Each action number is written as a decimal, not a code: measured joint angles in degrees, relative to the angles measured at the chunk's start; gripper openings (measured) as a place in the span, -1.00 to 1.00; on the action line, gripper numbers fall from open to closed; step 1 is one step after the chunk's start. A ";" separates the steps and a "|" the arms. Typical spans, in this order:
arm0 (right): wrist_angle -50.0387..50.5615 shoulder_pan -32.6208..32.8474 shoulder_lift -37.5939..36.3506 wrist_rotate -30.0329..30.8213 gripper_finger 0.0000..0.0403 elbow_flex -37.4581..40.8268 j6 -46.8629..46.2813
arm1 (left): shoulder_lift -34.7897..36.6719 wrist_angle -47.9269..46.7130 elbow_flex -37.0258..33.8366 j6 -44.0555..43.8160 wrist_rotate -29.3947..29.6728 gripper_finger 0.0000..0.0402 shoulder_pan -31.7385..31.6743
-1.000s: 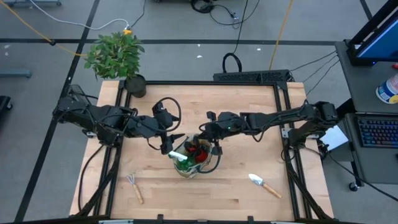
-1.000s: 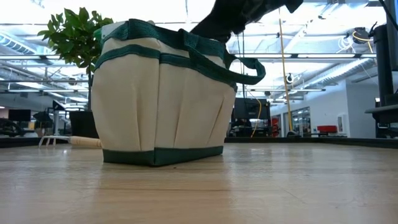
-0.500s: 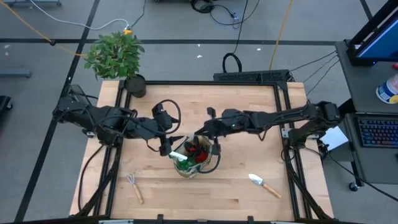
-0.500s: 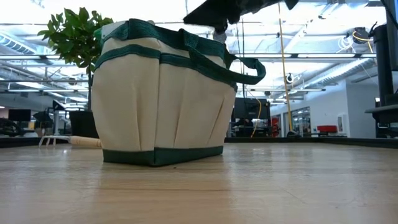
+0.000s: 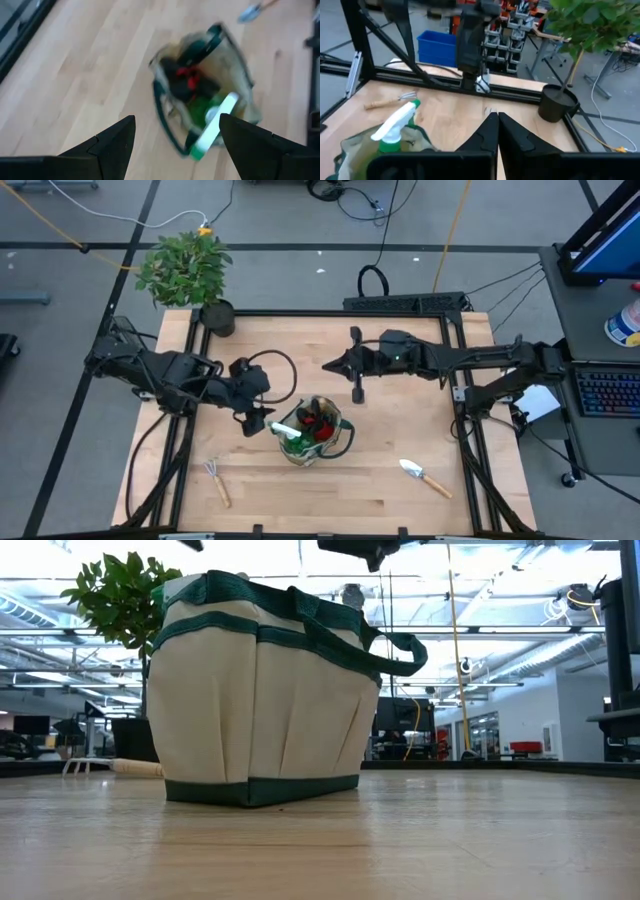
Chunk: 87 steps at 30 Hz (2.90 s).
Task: Pick & Place Garden tools in Gardening bag
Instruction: Put the top hand rake into the gardening bag
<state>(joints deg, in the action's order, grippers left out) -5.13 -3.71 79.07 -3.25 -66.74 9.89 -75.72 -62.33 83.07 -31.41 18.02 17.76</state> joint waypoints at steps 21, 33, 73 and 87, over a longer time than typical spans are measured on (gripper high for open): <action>7.98 -4.91 -4.97 -6.03 -1.00 -0.02 -2.91 | -0.02 -8.20 -18.94 3.64 6.29 0.48 -4.15; 3.62 -5.76 -14.81 -5.43 -1.00 10.11 -6.65 | 0.04 5.64 -31.18 16.21 -3.16 0.48 -16.19; 2.17 -5.74 -24.22 -2.33 -1.00 16.86 -10.26 | -6.58 25.78 -43.08 44.29 -15.25 0.48 -35.50; 2.08 -5.68 -24.22 -0.98 -1.00 16.86 -11.30 | -11.63 31.48 -43.91 42.26 -19.60 0.19 -35.69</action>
<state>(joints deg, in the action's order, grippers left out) -3.05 -9.39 54.85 -4.23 -49.89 -1.41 -87.35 -30.85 39.16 10.85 -1.58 -17.93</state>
